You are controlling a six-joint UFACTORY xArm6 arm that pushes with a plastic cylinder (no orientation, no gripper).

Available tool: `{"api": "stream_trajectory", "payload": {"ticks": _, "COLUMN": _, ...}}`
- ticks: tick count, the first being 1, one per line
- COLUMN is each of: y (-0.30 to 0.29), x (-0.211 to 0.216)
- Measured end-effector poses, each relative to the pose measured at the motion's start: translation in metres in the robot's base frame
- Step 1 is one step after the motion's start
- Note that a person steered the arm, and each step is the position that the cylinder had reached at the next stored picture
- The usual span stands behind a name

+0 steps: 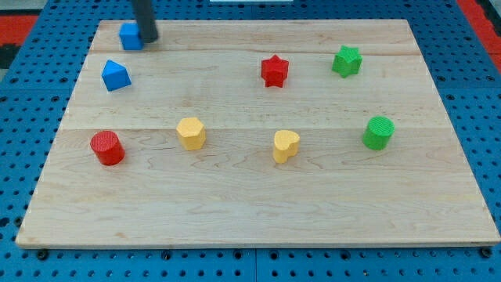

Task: Move the blue cube to the top left

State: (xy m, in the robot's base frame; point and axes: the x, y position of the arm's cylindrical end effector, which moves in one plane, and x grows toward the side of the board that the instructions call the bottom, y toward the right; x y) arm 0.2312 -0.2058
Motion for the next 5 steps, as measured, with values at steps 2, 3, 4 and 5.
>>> {"api": "stream_trajectory", "payload": {"ticks": 2, "y": -0.01, "x": 0.016}}
{"api": "stream_trajectory", "payload": {"ticks": 3, "y": -0.039, "x": 0.017}}
{"api": "stream_trajectory", "payload": {"ticks": 4, "y": -0.04, "x": 0.017}}
{"api": "stream_trajectory", "payload": {"ticks": 5, "y": -0.04, "x": 0.017}}
